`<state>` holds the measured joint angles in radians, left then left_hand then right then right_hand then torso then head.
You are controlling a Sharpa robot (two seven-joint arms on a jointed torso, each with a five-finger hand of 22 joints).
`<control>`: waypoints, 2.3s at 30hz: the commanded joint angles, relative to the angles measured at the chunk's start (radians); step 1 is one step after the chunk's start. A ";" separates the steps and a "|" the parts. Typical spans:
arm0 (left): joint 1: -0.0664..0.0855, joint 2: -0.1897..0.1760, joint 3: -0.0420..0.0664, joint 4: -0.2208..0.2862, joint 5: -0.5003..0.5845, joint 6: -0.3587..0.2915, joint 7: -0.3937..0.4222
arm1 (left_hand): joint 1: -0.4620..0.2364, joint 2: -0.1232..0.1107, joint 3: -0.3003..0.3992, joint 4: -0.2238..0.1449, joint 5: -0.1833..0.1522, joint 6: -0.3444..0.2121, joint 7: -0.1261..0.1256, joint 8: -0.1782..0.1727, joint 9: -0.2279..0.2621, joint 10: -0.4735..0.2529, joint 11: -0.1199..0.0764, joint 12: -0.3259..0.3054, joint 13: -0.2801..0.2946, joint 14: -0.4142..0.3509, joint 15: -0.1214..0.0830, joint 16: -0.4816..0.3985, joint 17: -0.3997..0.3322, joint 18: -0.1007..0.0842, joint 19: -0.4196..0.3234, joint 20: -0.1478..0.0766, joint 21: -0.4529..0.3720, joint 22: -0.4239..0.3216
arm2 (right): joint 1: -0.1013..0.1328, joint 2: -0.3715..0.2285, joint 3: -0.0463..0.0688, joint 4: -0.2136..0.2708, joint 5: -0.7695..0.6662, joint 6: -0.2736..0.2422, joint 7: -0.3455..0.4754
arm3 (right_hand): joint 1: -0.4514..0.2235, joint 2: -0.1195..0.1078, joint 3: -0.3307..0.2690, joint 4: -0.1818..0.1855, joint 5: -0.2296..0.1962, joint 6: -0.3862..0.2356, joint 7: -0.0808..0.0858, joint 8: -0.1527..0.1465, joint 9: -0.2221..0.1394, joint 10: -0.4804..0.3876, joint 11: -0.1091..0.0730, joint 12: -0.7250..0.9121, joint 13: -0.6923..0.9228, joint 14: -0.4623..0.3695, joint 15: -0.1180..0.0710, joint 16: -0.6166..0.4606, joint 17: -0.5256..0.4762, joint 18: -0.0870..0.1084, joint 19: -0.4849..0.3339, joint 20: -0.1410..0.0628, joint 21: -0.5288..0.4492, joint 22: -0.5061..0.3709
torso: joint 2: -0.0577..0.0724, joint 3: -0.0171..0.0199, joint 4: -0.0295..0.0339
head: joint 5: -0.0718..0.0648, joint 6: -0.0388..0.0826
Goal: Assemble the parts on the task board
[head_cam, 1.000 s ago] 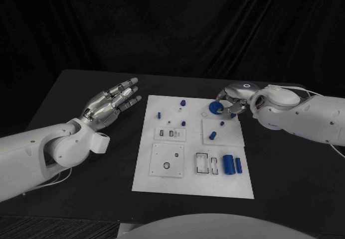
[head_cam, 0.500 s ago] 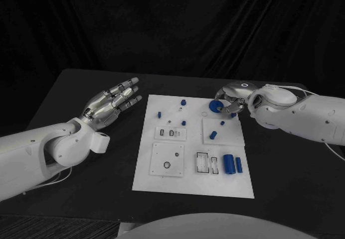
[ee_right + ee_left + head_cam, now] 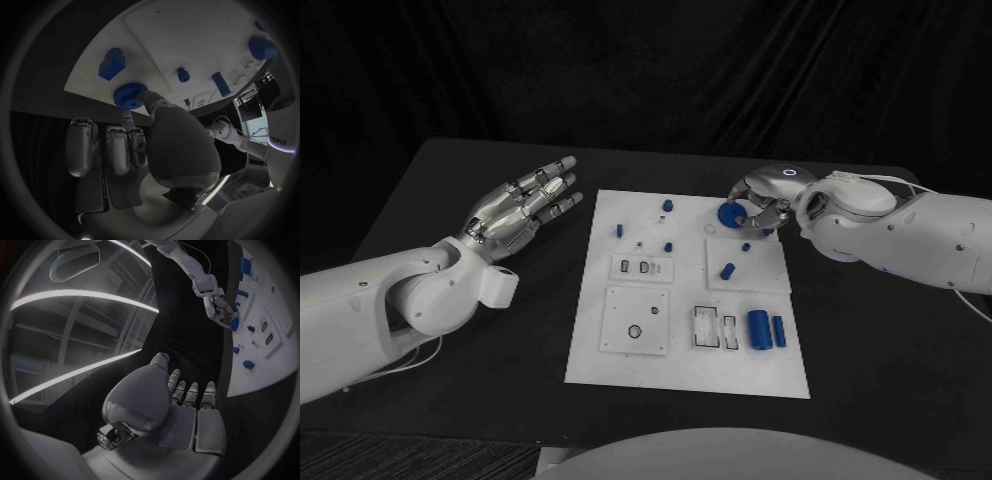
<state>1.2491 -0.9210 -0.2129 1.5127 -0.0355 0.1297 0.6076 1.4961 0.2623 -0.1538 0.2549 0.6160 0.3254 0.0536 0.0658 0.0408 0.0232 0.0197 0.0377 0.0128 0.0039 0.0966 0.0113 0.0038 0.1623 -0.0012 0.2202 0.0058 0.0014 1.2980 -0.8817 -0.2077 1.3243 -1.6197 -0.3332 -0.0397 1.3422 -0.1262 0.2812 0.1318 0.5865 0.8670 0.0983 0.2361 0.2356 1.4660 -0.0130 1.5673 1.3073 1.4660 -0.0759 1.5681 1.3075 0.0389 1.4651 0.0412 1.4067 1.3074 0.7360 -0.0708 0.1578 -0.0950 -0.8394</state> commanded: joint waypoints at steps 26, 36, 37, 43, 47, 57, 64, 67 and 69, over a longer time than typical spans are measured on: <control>-0.001 0.019 0.001 -0.013 -0.001 0.028 0.000 | 0.013 -0.001 0.011 -0.003 0.009 -0.001 0.004 0.005 0.001 0.001 0.007 0.002 0.000 0.002 0.009 0.004 0.001 0.017 0.001 0.008 -0.006 -0.001 | 0.072 0.160 0.001 0.003 -0.008 0.048 0.081 | -0.032 0.002 0.000 0.010 -0.060 0.037 -0.025 0.126 0.218 0.105 -0.001 0.004 0.263 0.105 0.003 0.003 0.263 -0.001 0.025 -0.002 0.014 0.211 | 0.002 -0.0019 0.0055 | -0.006 -0.006; -0.001 0.022 0.001 -0.014 -0.001 0.031 -0.002 | 0.013 -0.001 0.012 -0.003 0.009 -0.002 0.004 0.005 0.001 0.001 0.007 0.002 0.000 0.002 0.009 0.004 0.001 0.017 0.001 0.008 -0.006 -0.001 | 0.063 0.210 0.001 -0.035 -0.008 0.064 0.099 | -0.030 0.003 0.004 0.008 -0.069 0.031 -0.021 0.117 0.216 0.105 0.002 0.004 0.263 0.105 0.005 0.003 0.263 0.001 0.021 0.000 0.006 0.208 | 0.003 -0.0033 0.0055 | -0.006 -0.005; -0.001 0.022 0.001 -0.014 -0.001 0.031 -0.002 | 0.013 -0.001 0.012 -0.003 0.009 -0.002 0.004 0.005 0.001 0.001 0.007 0.002 0.000 0.002 0.009 0.004 0.001 0.017 0.001 0.008 -0.006 -0.001 | 0.062 0.215 0.001 -0.038 -0.008 0.066 0.101 | -0.030 0.003 0.004 0.008 -0.069 0.031 -0.021 0.117 0.216 0.105 0.002 0.004 0.263 0.105 0.005 0.003 0.263 0.001 0.021 0.000 0.006 0.208 | 0.003 -0.0035 0.0061 | -0.006 -0.004; -0.001 0.023 0.001 -0.015 -0.001 0.032 -0.003 | 0.014 -0.001 0.014 -0.005 0.010 -0.002 0.004 0.005 0.001 0.001 0.007 0.002 0.000 0.002 0.009 0.004 0.001 0.017 0.001 0.008 -0.006 -0.001 | 0.056 0.230 0.001 -0.051 -0.008 0.072 0.107 | -0.031 0.003 0.005 0.008 -0.071 0.028 -0.020 0.112 0.214 0.105 0.003 0.004 0.263 0.105 0.006 0.003 0.263 0.001 0.019 0.000 0.002 0.207 | 0.004 -0.0012 0.0077 | -0.006 -0.004; -0.001 0.024 0.001 -0.015 -0.001 0.033 -0.004 | 0.014 -0.001 0.014 -0.005 0.010 -0.002 0.004 0.005 0.001 0.001 0.007 0.002 0.000 0.002 0.009 0.004 0.001 0.017 0.001 0.008 -0.006 -0.001 | 0.051 0.238 0.001 -0.057 -0.008 0.084 0.108 | -0.032 0.004 0.006 0.007 -0.073 0.025 -0.018 0.105 0.212 0.105 0.005 0.004 0.263 0.105 0.008 0.003 0.263 0.003 0.016 0.001 -0.003 0.206 | 0.003 -0.0018 0.0090 | -0.007 -0.006; -0.001 0.025 0.001 -0.017 -0.001 0.035 -0.008 | 0.015 -0.001 0.015 -0.006 0.010 -0.002 0.004 0.005 0.001 0.001 0.007 0.002 0.000 0.002 0.009 0.003 0.001 0.017 0.001 0.009 -0.006 -0.001 | 0.045 0.244 0.001 -0.062 -0.008 0.104 0.109 | -0.041 0.001 0.014 0.007 -0.087 -0.023 -0.009 0.030 0.181 0.105 0.011 0.004 0.263 0.105 0.014 0.003 0.263 0.007 0.005 0.008 -0.025 0.200 | 0.004 -0.0027 0.0078 | -0.007 -0.006; -0.001 0.025 0.001 -0.018 -0.001 0.036 -0.010 | 0.015 -0.001 0.015 -0.006 0.010 -0.002 0.004 0.005 0.001 0.001 0.007 0.002 0.000 0.002 0.009 0.003 0.001 0.017 0.001 0.009 -0.006 -0.001 | 0.044 0.244 0.001 -0.057 -0.008 0.117 0.100 | -0.046 -0.008 0.024 -0.001 -0.099 -0.115 -0.012 -0.094 0.104 0.105 0.008 0.004 0.263 0.105 0.012 0.003 0.263 0.009 0.002 0.007 -0.036 0.200 | 0.004 -0.0031 0.0070 | -0.007 -0.007; -0.001 0.025 0.001 -0.018 -0.001 0.037 -0.011 | 0.015 -0.001 0.016 -0.007 0.010 -0.003 0.004 0.005 0.000 0.000 0.007 0.002 0.000 0.002 0.009 0.003 0.001 0.017 0.001 0.009 -0.006 -0.001 | 0.044 0.244 0.001 -0.063 -0.008 0.122 0.090 | -0.042 -0.006 0.026 -0.008 -0.098 -0.136 -0.013 -0.120 0.082 0.105 0.008 0.004 0.263 0.105 0.012 0.003 0.263 0.012 -0.004 0.007 -0.049 0.196 | 0.003 -0.0027 0.0062 | -0.006 -0.007; -0.001 0.025 0.001 -0.018 -0.001 0.038 -0.012 | 0.015 -0.001 0.016 -0.007 0.010 -0.003 0.004 0.005 0.000 0.000 0.007 0.002 0.000 0.002 0.009 0.003 0.001 0.017 0.001 0.009 -0.006 -0.001 | 0.044 0.244 0.001 -0.066 -0.008 0.124 0.085 | -0.041 -0.004 0.028 -0.011 -0.097 -0.140 -0.012 -0.127 0.076 0.105 0.008 0.004 0.263 0.105 0.012 0.003 0.263 0.013 -0.007 0.007 -0.055 0.194 | 0.003 -0.0025 0.0067 | -0.006 -0.007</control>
<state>1.2490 -0.8978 -0.2129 1.4932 -0.0356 0.1525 0.5881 1.5040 0.2623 -0.1414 0.2481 0.6207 0.3253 0.0536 0.0658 0.0409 0.0230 0.0195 0.0377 0.0128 0.0075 0.1001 0.0113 0.0038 0.1623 -0.0012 0.2202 0.0058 0.0017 1.3440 -0.6375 -0.2078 1.2607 -1.6223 -0.2293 0.0605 1.3004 -0.1238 0.3104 0.1278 0.4916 0.7333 0.0863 0.1131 0.3133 1.4658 -0.0058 1.5672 1.3075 1.4660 -0.0686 1.5681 1.3074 0.0391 1.4639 0.0472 1.3550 1.3076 0.7396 -0.0735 0.1645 -0.1012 -0.8459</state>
